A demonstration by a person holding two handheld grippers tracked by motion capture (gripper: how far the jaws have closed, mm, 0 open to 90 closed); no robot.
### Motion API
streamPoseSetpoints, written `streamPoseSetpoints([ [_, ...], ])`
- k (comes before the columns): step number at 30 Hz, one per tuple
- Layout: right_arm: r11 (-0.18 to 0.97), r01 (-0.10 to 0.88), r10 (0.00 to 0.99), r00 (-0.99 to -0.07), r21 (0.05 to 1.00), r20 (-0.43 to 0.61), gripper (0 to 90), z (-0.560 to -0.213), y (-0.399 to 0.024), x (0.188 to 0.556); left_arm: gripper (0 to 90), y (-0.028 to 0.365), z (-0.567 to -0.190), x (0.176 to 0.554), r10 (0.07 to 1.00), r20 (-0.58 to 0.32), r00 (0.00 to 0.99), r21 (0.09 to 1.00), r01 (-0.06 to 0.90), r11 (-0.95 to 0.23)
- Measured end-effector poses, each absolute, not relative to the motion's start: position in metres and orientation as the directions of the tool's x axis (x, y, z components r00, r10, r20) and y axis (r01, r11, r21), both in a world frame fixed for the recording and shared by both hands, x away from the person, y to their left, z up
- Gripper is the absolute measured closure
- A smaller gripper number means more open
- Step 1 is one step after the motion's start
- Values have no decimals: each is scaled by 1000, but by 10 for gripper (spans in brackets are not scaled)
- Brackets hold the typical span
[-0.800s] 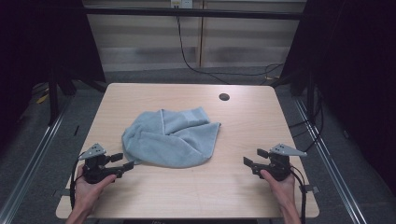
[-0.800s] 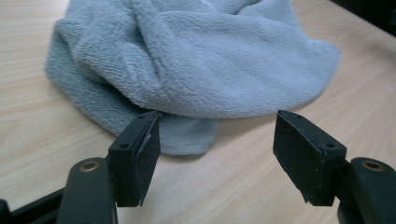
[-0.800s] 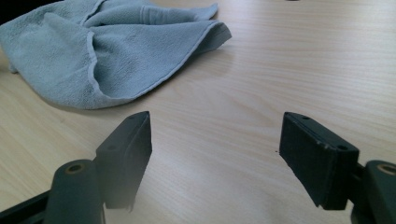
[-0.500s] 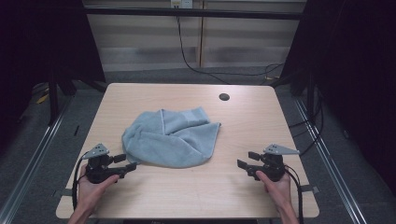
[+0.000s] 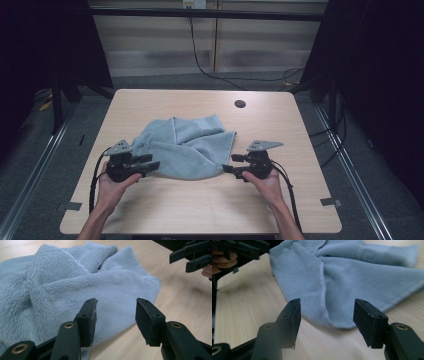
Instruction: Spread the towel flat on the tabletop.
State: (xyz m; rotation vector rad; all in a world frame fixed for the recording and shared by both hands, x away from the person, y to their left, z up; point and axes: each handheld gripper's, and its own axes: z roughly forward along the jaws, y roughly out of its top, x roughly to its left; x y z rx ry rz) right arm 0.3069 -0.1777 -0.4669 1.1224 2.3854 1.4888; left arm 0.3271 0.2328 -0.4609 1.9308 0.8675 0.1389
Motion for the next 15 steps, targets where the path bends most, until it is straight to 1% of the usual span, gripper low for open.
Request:
streamPoseSetpoints([
  [3,267,518,615,-741,812,270,450,-469,-162,319,508,237,-470,333,631,-279,724,807,532,-254],
  [5,273,523,608,-744,808,276,450,-472,-158,323,495,237,-473,334,635,-269,725,801,534,-271],
  [6,276,538,602,-743,796,293,446,-481,-150,330,483,238,-479,335,642,-270,717,793,544,-275],
  [7,276,538,602,-743,796,293,446,-481,-150,330,471,238,-479,335,642,-270,717,793,544,-275],
  [8,295,558,605,-738,776,300,430,-492,-143,334,466,238,-483,336,638,-260,725,782,546,-302],
  [9,304,563,604,-738,769,301,429,-496,-141,335,464,237,-485,336,642,-266,719,778,553,-298],
  [10,321,573,603,-738,754,304,426,-501,-139,335,445,238,-485,336,626,-289,724,774,562,-292],
  [11,343,580,603,-739,739,301,428,-507,-136,334,429,238,-485,336,626,-289,724,774,562,-292],
  [12,348,576,603,-741,740,294,441,-511,-135,332,437,238,-485,336,628,-277,728,776,554,-301],
  [13,335,578,598,-741,744,306,490,-512,-135,331,447,238,-487,337,630,-282,724,775,559,-295],
  [14,333,584,594,-740,740,316,569,-512,-136,331,448,238,-489,338,628,-289,723,772,564,-293],
  [15,342,581,600,-740,738,305,614,-512,-136,330,453,237,-491,339,631,-285,721,770,564,-297],
])
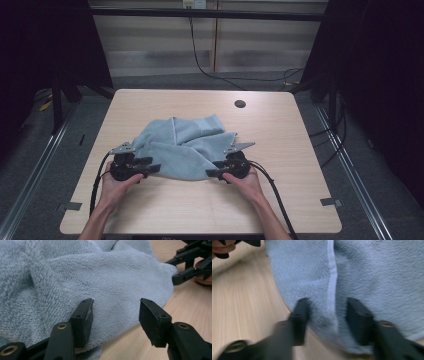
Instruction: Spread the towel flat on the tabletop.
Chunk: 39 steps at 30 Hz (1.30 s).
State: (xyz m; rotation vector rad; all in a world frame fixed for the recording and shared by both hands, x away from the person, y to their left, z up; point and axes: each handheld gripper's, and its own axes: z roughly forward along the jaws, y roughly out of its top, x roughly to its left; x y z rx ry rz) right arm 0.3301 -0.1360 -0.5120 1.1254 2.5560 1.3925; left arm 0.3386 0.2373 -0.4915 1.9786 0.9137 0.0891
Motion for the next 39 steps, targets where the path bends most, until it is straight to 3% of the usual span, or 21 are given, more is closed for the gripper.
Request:
streamPoseSetpoints([
  [1,354,573,600,-745,739,290,695,-512,-137,329,460,237,-492,338,630,-283,723,771,562,-298],
  [3,360,575,589,-751,735,298,768,-512,-138,325,462,236,-492,337,632,-269,727,772,555,-310],
  [7,354,580,552,-763,734,337,843,-513,-142,315,491,231,-493,333,638,-229,735,765,542,-349],
  [9,357,578,539,-769,734,343,854,-513,-143,308,541,228,-494,331,633,-211,745,756,535,-378],
  [11,349,579,540,-767,737,347,859,-513,-146,304,668,222,-499,329,605,-237,760,726,553,-409],
  [14,330,581,539,-763,744,357,859,-513,-150,298,714,211,-500,326,583,-233,778,718,542,-436],
  [16,332,583,537,-763,742,360,859,-512,-153,295,823,211,-501,326,582,-232,779,718,541,-439],
  [19,335,580,541,-764,742,352,859,-509,-160,289,896,209,-498,321,555,-248,794,717,536,-446],
  [28,339,570,499,-783,748,370,849,-488,-165,263,900,215,-482,302,491,-254,833,767,483,-422],
  [32,354,569,469,-795,743,385,659,-488,-168,251,856,225,-475,308,534,-263,804,793,495,-355],
  [33,354,569,469,-795,743,385,659,-488,-168,251,822,225,-475,308,534,-263,804,793,495,-355],
  [34,292,578,495,-773,762,397,566,-482,-177,258,794,228,-469,314,550,-265,792,805,496,-327],
  [37,265,567,541,-757,780,367,515,-475,-184,267,711,231,-463,322,566,-287,773,830,496,-256],
  [38,243,566,590,-731,788,343,473,-470,-189,286,670,231,-457,331,622,-217,753,836,472,-280],
  [39,253,568,608,-723,783,328,449,-470,-190,295,637,234,-456,336,647,-244,722,838,493,-234],
])
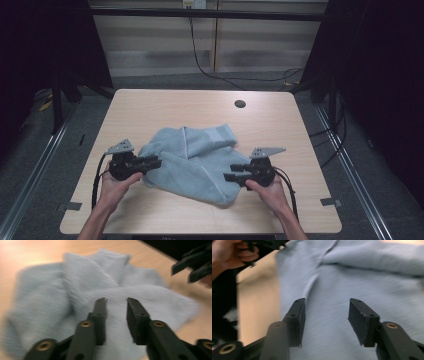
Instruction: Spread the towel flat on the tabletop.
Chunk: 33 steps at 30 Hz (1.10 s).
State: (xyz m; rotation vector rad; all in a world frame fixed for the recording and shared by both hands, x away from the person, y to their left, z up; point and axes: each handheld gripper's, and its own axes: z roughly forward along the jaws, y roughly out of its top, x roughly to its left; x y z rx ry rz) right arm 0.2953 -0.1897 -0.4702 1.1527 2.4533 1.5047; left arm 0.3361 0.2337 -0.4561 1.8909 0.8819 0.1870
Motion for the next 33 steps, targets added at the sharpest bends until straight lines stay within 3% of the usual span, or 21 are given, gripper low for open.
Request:
streamPoseSetpoints([
  [1,261,569,638,-708,780,303,420,-471,-190,304,598,236,-457,343,629,-297,718,831,519,-200],
  [3,242,592,655,-684,768,321,399,-477,-193,321,548,237,-461,349,666,-264,697,826,520,-218],
  [7,292,633,707,-648,717,284,370,-499,-191,347,359,233,-485,358,710,-275,648,772,589,-238],
  [10,294,634,724,-636,715,266,357,-507,-190,350,381,234,-499,357,693,-325,644,753,619,-222],
  [12,321,614,733,-644,721,221,358,-507,-186,347,466,233,-497,353,687,-275,673,757,592,-276],
  [14,388,577,736,-663,719,135,419,-506,-180,342,562,231,-496,350,673,-246,698,747,579,-327],
  [19,458,542,726,-685,704,56,662,-502,-175,320,598,232,-498,338,628,-265,732,738,573,-356],
  [23,452,541,710,-699,709,81,784,-502,-178,308,604,230,-499,331,594,-289,751,734,572,-366],
  [24,430,562,687,-711,707,148,830,-503,-184,299,605,230,-499,326,574,-308,759,729,576,-369],
  [29,378,603,643,-717,702,270,843,-506,-200,276,581,228,-492,304,541,-307,783,715,565,-413],
  [33,410,602,625,-733,685,269,846,-502,-202,260,431,225,-475,306,541,-303,784,750,547,-372],
])
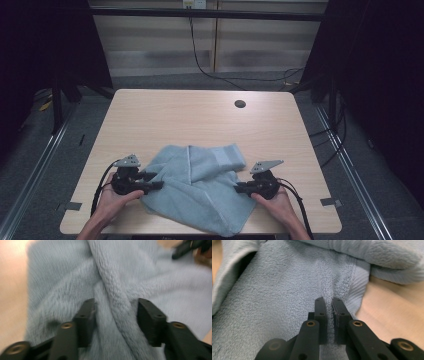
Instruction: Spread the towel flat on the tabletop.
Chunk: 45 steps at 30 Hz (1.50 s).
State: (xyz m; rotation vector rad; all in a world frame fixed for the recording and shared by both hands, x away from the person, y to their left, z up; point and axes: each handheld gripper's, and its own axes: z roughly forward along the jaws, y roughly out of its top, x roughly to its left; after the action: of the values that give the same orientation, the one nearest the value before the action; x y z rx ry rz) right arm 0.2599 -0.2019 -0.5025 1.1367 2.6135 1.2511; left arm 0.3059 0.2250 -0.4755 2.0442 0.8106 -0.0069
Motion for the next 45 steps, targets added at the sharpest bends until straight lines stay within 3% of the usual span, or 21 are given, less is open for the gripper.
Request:
streamPoseSetpoints([
  [4,401,595,613,-739,697,278,844,-501,-202,256,332,212,-466,322,537,-312,784,759,546,-356],
  [7,378,601,610,-734,704,299,829,-500,-204,260,315,189,-463,342,530,-318,787,760,545,-354],
  [12,331,579,622,-727,745,289,588,-489,-206,266,311,171,-465,354,528,-296,796,755,534,-381],
  [13,331,579,622,-727,745,289,588,-489,-206,266,311,164,-468,356,527,-272,805,748,521,-410],
  [15,327,571,646,-716,753,263,513,-488,-199,278,278,156,-475,361,533,-306,789,730,553,-400],
  [18,338,584,659,-707,738,258,473,-498,-190,291,189,142,-490,364,562,-280,779,681,573,-456],
  [20,328,601,674,-689,729,266,465,-504,-187,299,252,140,-490,360,560,-258,787,688,557,-466],
  [22,342,596,674,-695,727,252,463,-507,-184,302,531,140,-487,357,514,-258,818,697,526,-487],
  [23,352,582,673,-702,733,234,461,-507,-183,302,622,140,-487,357,514,-258,818,697,526,-487],
  [26,381,558,677,-712,737,189,470,-507,-179,298,690,144,-484,354,528,-251,811,732,516,-445],
  [30,414,531,701,-704,739,113,713,-506,-178,295,720,154,-477,355,564,-245,788,774,509,-375],
  [33,404,548,699,-702,733,140,853,-506,-182,295,731,161,-470,354,567,-247,786,793,500,-348],
  [39,307,555,704,-679,773,207,886,-493,-197,295,731,184,-452,353,604,-247,758,835,483,-264],
  [45,249,523,747,-639,815,182,888,-465,-227,290,732,214,-431,352,650,-258,715,869,465,-167],
])
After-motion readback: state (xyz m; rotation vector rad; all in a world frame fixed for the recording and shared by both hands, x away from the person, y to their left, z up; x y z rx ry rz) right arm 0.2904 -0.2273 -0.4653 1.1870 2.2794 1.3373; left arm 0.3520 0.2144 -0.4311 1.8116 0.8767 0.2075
